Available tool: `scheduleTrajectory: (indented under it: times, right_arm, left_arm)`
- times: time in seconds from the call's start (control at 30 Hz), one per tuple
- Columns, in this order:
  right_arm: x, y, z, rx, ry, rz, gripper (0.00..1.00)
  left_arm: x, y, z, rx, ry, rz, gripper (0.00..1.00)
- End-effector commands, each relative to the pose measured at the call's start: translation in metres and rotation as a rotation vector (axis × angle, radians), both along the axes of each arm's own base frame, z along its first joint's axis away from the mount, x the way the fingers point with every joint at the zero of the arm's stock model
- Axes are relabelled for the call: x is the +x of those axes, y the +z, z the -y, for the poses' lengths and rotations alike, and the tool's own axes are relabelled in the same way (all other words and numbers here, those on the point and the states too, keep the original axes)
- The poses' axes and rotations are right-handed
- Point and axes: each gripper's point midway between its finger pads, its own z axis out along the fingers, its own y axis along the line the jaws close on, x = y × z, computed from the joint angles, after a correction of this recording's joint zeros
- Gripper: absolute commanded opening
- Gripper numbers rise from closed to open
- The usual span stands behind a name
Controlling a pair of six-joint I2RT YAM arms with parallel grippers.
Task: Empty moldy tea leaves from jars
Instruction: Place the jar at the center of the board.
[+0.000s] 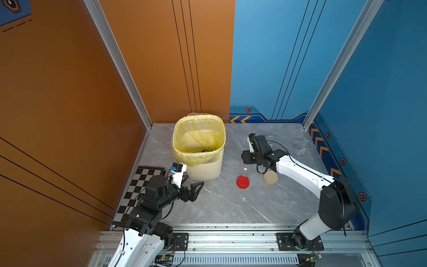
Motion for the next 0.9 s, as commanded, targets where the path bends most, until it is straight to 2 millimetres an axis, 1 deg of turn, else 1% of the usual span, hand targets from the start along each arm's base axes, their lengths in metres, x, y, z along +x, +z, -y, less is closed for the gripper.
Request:
scheduleTrajectory:
  times: [0.0, 0.13, 0.3, 0.37, 0.53, 0.6, 0.87]
  right_arm:
    - [0.037, 0.02, -0.002, 0.013, -0.078, 0.151, 0.51]
    - [0.052, 0.013, -0.001, -0.002, -0.111, 0.21, 0.51]
    - [0.064, 0.009, 0.0, -0.02, -0.131, 0.258, 0.52]
    - [0.068, 0.004, 0.0, -0.02, -0.137, 0.272, 0.52]
    - [0.068, 0.001, -0.007, -0.049, -0.136, 0.326, 0.53]
    - [0.069, -0.003, -0.008, -0.064, -0.133, 0.32, 0.54]
    - [0.067, -0.014, -0.007, -0.125, -0.115, 0.317, 0.55]
  left_arm:
    - [-0.001, 0.013, -0.003, 0.001, 0.016, 0.083, 0.98]
    - [-0.003, 0.017, -0.005, -0.002, 0.021, 0.104, 0.98]
    - [-0.001, 0.012, 0.0, 0.0, 0.002, 0.075, 0.98]
    - [-0.001, 0.011, 0.001, 0.001, -0.004, 0.066, 0.98]
    - [-0.002, 0.015, -0.002, 0.0, 0.011, 0.087, 0.98]
    - [-0.003, 0.016, -0.004, 0.0, 0.018, 0.097, 0.98]
    - [-0.002, 0.015, -0.002, 0.0, 0.012, 0.089, 0.98]
